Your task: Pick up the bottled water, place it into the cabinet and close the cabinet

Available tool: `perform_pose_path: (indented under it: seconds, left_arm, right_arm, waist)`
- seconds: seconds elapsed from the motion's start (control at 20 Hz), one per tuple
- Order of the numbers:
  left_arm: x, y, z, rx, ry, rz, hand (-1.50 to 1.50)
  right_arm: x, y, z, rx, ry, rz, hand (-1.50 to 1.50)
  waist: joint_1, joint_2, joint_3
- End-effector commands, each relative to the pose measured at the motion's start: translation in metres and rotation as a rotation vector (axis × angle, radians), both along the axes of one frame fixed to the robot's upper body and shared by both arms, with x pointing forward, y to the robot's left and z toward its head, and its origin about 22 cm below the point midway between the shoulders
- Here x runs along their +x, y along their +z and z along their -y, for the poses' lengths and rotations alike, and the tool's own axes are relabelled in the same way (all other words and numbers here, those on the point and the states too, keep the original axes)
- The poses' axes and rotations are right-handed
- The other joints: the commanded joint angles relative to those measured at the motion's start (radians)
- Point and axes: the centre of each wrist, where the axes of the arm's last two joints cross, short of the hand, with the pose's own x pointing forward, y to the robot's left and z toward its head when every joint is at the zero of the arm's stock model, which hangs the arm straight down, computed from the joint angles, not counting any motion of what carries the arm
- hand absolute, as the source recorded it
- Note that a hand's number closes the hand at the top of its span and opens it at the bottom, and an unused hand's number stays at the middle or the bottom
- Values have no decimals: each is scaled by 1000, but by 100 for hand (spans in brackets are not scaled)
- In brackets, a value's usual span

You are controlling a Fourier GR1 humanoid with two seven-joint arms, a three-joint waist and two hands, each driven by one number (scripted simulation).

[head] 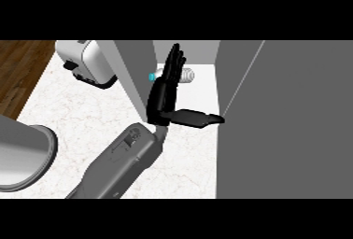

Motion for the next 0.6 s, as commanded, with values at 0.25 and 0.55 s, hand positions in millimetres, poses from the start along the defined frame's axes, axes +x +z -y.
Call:
perform_pose_path:
  seconds: [0.25,0.55]
  left_arm:
    - [-77,-13,-32,-65,-44,-32,-150]
    - [-103,-7,-60,-66,-16,-31,-150]
  right_arm:
    - [0,33,-19,-58,105,46,-150]
    - [11,34,-31,-126,320,-31,150]
  waist:
    - [-4,2,0]
    - [4,2,0]
